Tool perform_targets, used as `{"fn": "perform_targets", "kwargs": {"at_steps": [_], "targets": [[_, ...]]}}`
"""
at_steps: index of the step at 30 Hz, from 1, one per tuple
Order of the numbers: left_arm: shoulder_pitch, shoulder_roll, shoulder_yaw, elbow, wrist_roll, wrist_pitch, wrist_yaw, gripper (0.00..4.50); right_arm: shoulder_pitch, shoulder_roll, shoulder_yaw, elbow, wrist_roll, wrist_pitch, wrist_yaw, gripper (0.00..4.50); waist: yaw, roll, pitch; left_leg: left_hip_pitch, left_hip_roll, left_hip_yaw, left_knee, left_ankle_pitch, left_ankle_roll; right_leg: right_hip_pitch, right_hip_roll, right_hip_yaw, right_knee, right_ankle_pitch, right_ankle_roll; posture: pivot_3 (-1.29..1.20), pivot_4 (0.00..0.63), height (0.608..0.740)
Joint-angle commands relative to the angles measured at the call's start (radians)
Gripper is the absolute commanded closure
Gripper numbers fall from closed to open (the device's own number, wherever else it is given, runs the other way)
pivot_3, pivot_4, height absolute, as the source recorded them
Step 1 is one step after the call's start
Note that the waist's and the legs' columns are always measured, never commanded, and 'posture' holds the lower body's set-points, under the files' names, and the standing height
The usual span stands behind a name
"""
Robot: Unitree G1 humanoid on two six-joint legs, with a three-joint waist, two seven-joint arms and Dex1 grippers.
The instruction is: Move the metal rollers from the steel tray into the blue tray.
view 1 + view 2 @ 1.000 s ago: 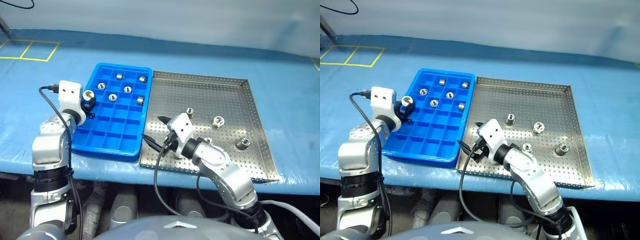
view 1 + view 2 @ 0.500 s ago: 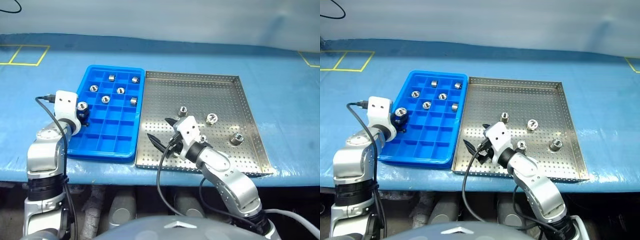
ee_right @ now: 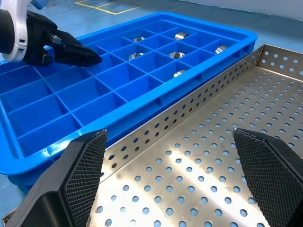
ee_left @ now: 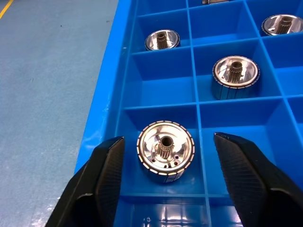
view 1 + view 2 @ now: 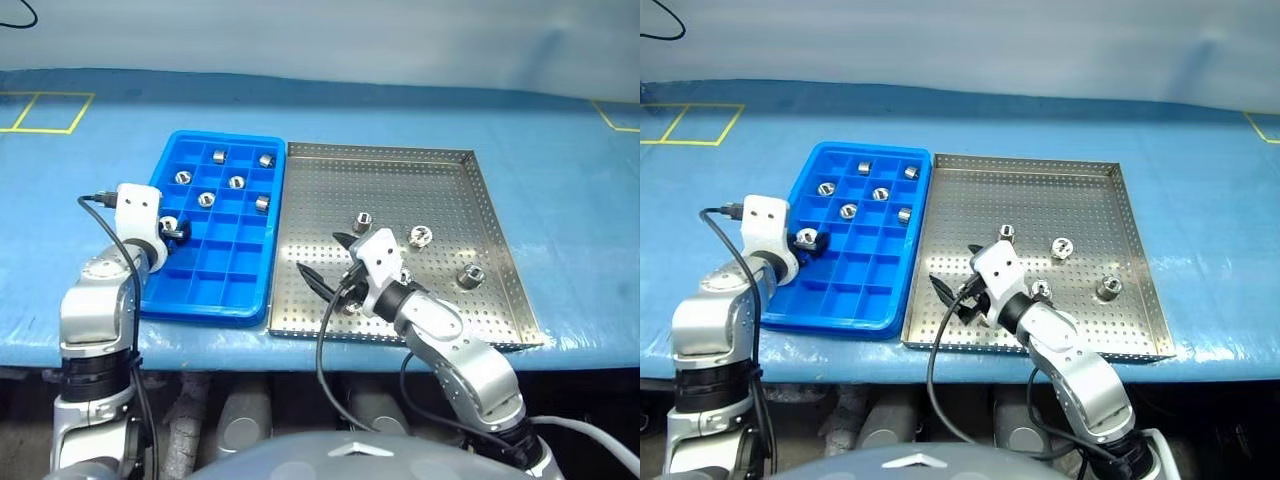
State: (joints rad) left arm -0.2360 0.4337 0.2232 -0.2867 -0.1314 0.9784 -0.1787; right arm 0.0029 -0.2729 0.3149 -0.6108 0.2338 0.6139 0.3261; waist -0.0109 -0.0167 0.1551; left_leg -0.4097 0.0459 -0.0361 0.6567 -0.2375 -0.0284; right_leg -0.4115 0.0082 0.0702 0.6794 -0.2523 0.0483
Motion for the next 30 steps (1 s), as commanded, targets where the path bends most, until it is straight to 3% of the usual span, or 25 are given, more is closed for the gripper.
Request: {"fn": "perform_targets", "kwargs": {"at_steps": [1, 3, 9, 16, 22, 30], "targets": [[-0.116, -0.026, -0.033, -0.064, -0.102, -0.198, -0.145, 0.27, 0.035, -0.005, -0.032, -0.074, 0.004, -0.012, -0.013, 0.0, 0.002, 0.0, 0.0, 0.0, 0.0, 0.0, 0.0, 0.0, 0.0, 0.0, 0.0, 0.0, 0.0, 0.0, 0.0, 0.03, 0.15, 0.74], [-0.153, -0.032, -0.095, -0.072, -0.173, -0.266, -0.285, 0.27, 0.058, -0.016, -0.052, -0.099, 0.01, -0.01, -0.012, 0.0, 0.008, -0.001, 0.0, -0.002, -0.001, 0.0, 0.001, 0.0, 0.0, 0.0, -0.001, -0.001, -0.001, 0.001, -0.001, 0.01, 0.15, 0.74], [-0.191, 0.065, -0.361, 0.003, -0.2, -0.424, -0.668, 0.27, 0.192, -0.119, -0.202, -0.225, 0.057, 0.008, 0.032, 0.0, -0.024, 0.001, 0.0, -0.001, -0.002, 0.004, 0.0, -0.001, 0.002, 0.0, -0.002, 0.003, -0.003, 0.002, 0.0, -0.06, 0.15, 0.74], [-0.258, 0.128, -0.553, 0.117, -0.179, -0.492, -0.952, 0.27, 0.449, -0.259, -0.335, -0.34, 0.113, 0.019, 0.118, 0.0, -0.063, 0.002, 0.0, 0.0, 0.0, 0.003, 0.0, -0.001, 0.002, 0.0, 0.001, 0.003, -0.001, -0.001, 0.0, -0.16, 0.15, 0.74], [-0.305, 0.103, -0.676, 0.214, -0.108, -0.55, -1.033, 0.27, 0.545, -0.238, -0.33, -0.34, 0.094, -0.001, 0.088, 0.0, -0.091, 0.002, 0.0, 0.0, 0.0, 0.004, 0.004, -0.001, 0.002, 0.001, 0.001, 0.005, -0.001, -0.002, -0.001, -0.2, 0.15, 0.74], [-0.383, 0.018, -0.781, 0.363, 0.024, -0.658, -1.047, 0.27, 0.516, -0.191, -0.257, -0.311, 0.048, -0.025, 0.04, 0.0, -0.114, 0.001, 0.0, 0.0, -0.001, 0.006, 0.005, -0.001, 0.003, 0.001, 0.001, 0.01, -0.001, -0.002, 0.0, -0.22, 0.15, 0.74]]}}
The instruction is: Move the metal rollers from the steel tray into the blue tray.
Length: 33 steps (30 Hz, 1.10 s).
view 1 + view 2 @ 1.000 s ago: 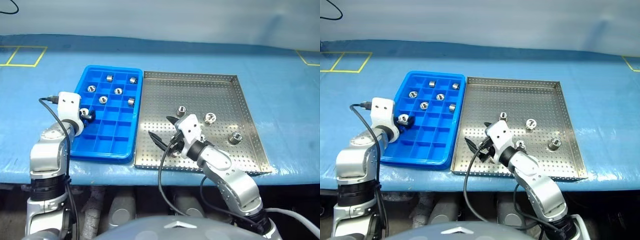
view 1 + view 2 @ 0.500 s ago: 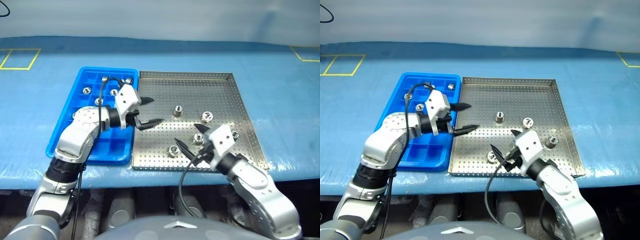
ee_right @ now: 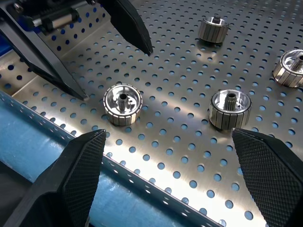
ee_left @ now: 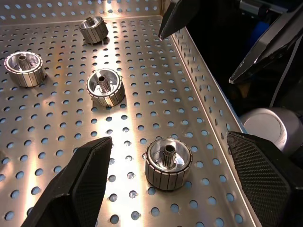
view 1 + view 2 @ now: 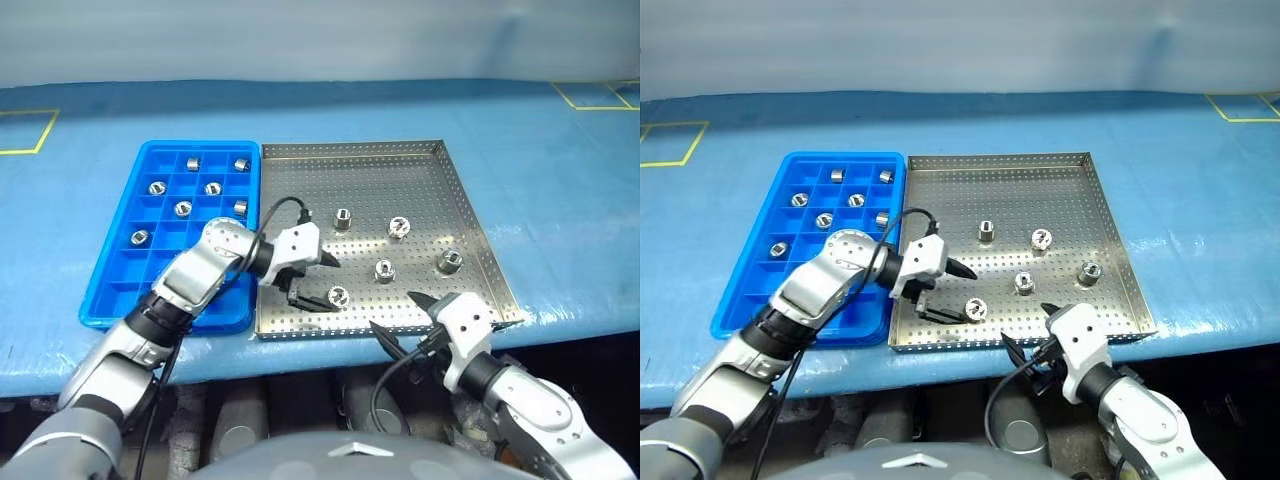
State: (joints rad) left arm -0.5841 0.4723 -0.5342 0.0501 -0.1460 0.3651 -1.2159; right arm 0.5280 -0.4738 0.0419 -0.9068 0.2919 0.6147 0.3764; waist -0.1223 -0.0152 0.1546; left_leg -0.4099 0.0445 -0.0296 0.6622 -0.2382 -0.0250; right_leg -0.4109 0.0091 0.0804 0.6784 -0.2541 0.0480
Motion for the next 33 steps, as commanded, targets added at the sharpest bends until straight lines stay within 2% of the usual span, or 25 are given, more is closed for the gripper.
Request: {"fn": "perform_targets", "kwargs": {"at_steps": [1, 7, 10, 16, 23, 28, 33], "targets": [[-0.042, -0.025, -0.034, 0.04, 0.054, -0.058, -0.016, 0.27, -0.014, 0.013, 0.02, -0.012, -0.015, -0.029, -0.013, 0.0, -0.004, 0.0, 0.0, 0.0, 0.0, 0.0, 0.0, 0.0, 0.0, 0.0, 0.0, 0.0, 0.0, 0.0, 0.0, -0.22, 0.15, 0.74], [-0.065, -0.056, -0.081, 0.108, 0.133, -0.092, -0.022, 0.27, -0.044, 0.028, 0.037, -0.006, -0.022, -0.026, -0.029, 0.0, -0.015, 0.0, 0.0, -0.001, 0.0, 0.0, -0.001, 0.0, 0.001, -0.001, 0.001, 0.001, 0.0, 0.001, 0.002, -0.23, 0.15, 0.74], [-0.065, -0.048, -0.084, 0.105, 0.149, -0.086, -0.036, 0.79, -0.049, 0.035, 0.041, 0.001, -0.027, -0.034, -0.039, 0.0, -0.018, 0.0, 0.0, -0.001, 0.0, 0.0, -0.001, 0.0, 0.001, -0.001, 0.001, 0.001, 0.0, 0.001, 0.002, -0.23, 0.15, 0.74], [-0.05, -0.025, -0.083, 0.084, 0.172, -0.078, -0.061, 2.78, -0.071, 0.044, 0.05, 0.017, -0.038, -0.041, -0.04, 0.0, -0.021, 0.0, 0.0, -0.001, 0.0, 0.0, -0.001, 0.0, 0.001, -0.001, 0.0, 0.001, 0.0, 0.001, 0.002, -0.21, 0.15, 0.74], [-0.028, -0.047, -0.008, 0.028, 0.13, -0.038, -0.008, 2.8, -0.11, 0.044, 0.058, 0.032, -0.038, -0.034, -0.037, 0.0, -0.017, 0.0, 0.0, -0.001, 0.0, 0.0, -0.001, 0.0, 0.001, -0.001, 0.001, 0.001, 0.0, 0.001, 0.003, -0.18, 0.15, 0.74], [0.0, -0.123, 0.218, -0.089, 0.031, 0.101, 0.203, 2.8, -0.132, 0.039, 0.074, 0.039, -0.037, -0.03, -0.028, 0.0, -0.002, 0.0, 0.0, -0.002, 0.0, 0.0, -0.001, 0.0, 0.001, -0.002, 0.0, 0.0, 0.0, 0.003, 0.005, -0.15, 0.15, 0.74], [0.055, -0.132, 0.393, -0.224, 0.044, 0.246, 0.448, 2.8, -0.203, 0.046, 0.106, 0.062, -0.036, -0.02, -0.022, 0.0, 0.0, 0.0, 0.0, 0.0, 0.001, 0.0, -0.001, 0.0, 0.001, -0.001, 0.001, 0.001, 0.001, 0.004, 0.006, -0.08, 0.15, 0.74]]}}
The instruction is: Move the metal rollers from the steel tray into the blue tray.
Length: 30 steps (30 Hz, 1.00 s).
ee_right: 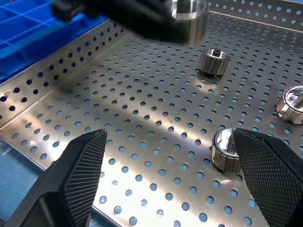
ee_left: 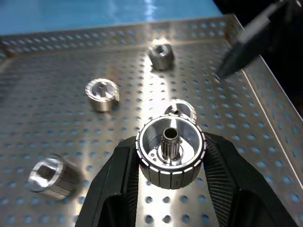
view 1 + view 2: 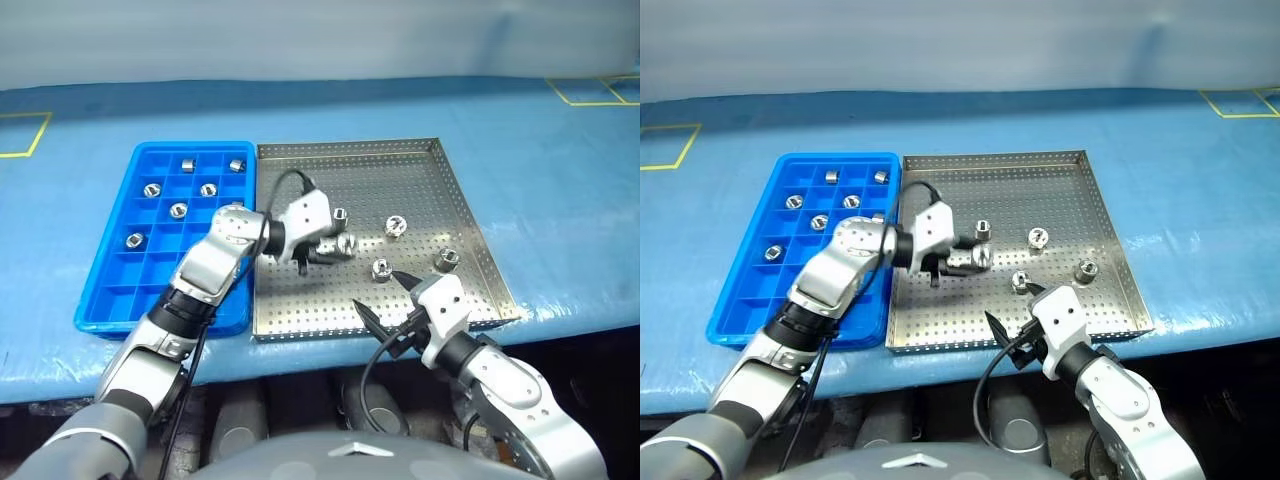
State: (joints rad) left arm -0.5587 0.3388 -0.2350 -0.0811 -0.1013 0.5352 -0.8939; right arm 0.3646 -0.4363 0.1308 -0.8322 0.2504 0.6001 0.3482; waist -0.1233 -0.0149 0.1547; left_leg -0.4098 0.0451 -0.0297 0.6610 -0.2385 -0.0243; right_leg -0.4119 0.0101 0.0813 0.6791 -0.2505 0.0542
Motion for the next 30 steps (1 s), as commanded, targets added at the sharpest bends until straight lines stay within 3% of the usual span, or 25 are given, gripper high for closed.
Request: {"fn": "perform_targets", "kwargs": {"at_steps": [1, 10, 18, 30], "targets": [[0.048, 0.004, 0.125, -0.123, 0.004, 0.109, 0.169, 2.8, -0.063, 0.013, 0.026, -0.005, 0.007, 0.0, 0.007, 0.0, 0.003, 0.0, 0.0, 0.0, 0.0, 0.0, 0.0, 0.0, 0.0, 0.0, 0.0, 0.0, 0.0, 0.0, 0.0, -0.07, 0.15, 0.74], [0.237, 0.096, 0.298, -0.379, -0.016, 0.325, 0.332, 2.8, -0.216, 0.015, 0.076, 0.062, 0.028, 0.023, 0.056, 0.0, 0.07, -0.001, 0.0, -0.001, 0.0, -0.001, -0.001, 0.0, 0.0, 0.0, -0.001, -0.002, -0.001, 0.0, 0.0, 0.06, 0.15, 0.74], [0.405, 0.148, 0.502, -0.568, -0.05, 0.475, 0.419, 2.8, -0.266, 0.014, 0.103, 0.107, 0.038, 0.017, 0.098, 0.0, 0.115, -0.001, 0.001, -0.001, 0.0, -0.002, -0.001, 0.0, 0.0, 0.0, -0.002, -0.004, -0.001, 0.0, -0.001, 0.13, 0.15, 0.74], [0.645, 0.1, 0.606, -0.78, -0.095, 0.593, 0.507, 2.8, -0.492, 0.098, 0.264, 0.272, 0.031, -0.041, 0.211, 0.0, 0.169, -0.002, 0.001, -0.001, 0.0, -0.005, -0.001, 0.0, -0.001, 0.001, -0.002, -0.008, -0.001, -0.002, -0.004, 0.3, 0.15, 0.74]]}}
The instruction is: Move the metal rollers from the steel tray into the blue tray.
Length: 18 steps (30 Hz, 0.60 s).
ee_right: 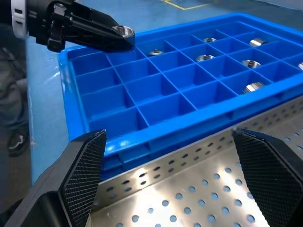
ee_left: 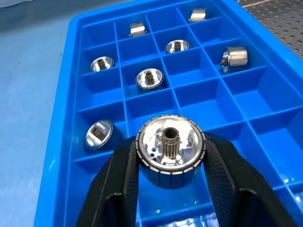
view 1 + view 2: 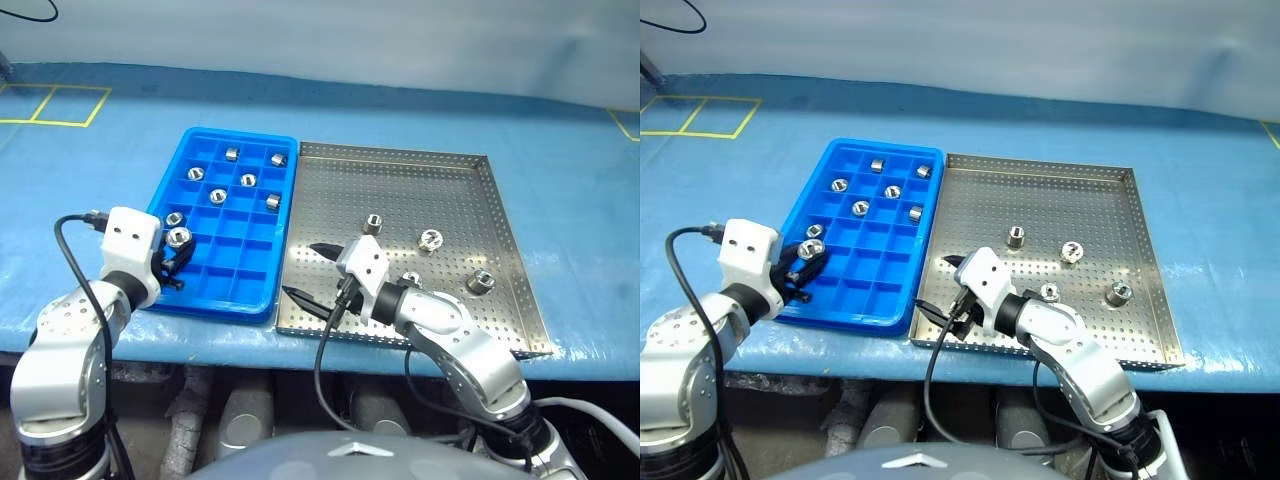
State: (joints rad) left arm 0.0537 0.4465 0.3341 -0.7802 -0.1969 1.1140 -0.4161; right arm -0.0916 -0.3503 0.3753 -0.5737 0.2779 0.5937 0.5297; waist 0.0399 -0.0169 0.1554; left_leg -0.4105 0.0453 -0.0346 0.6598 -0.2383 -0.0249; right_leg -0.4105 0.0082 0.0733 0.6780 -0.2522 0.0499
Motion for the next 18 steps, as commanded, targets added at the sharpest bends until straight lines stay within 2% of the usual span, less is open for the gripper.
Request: {"fn": "perform_targets", "kwargs": {"at_steps": [1, 9, 18], "targets": [[0.052, -0.019, 0.05, -0.095, 0.002, 0.019, 0.043, 2.8, -0.049, 0.017, 0.025, 0.025, 0.007, -0.039, 0.041, 0.0, 0.01, 0.0, 0.0, 0.0, 0.0, 0.0, 0.0, 0.0, 0.0, 0.0, 0.0, 0.0, 0.0, 0.0, 0.0, 0.31, 0.15, 0.74], [0.149, -0.077, 0.117, -0.143, 0.009, 0.052, 0.124, 2.8, -0.076, 0.025, 0.037, 0.061, 0.009, -0.053, 0.084, 0.0, 0.062, 0.0, 0.0, 0.0, 0.0, -0.002, -0.001, 0.0, 0.0, 0.0, 0.0, -0.002, 0.0, -0.004, -0.006, 0.36, 0.15, 0.74], [0.063, -0.086, 0.073, -0.081, -0.002, 0.043, 0.175, 2.8, -0.063, 0.031, 0.035, 0.056, 0.001, -0.05, 0.076, 0.0, 0.079, -0.001, 0.0, 0.0, 0.0, -0.002, -0.001, 0.0, -0.001, 0.0, 0.0, -0.002, 0.0, -0.004, -0.007, 0.32, 0.15, 0.74]]}}
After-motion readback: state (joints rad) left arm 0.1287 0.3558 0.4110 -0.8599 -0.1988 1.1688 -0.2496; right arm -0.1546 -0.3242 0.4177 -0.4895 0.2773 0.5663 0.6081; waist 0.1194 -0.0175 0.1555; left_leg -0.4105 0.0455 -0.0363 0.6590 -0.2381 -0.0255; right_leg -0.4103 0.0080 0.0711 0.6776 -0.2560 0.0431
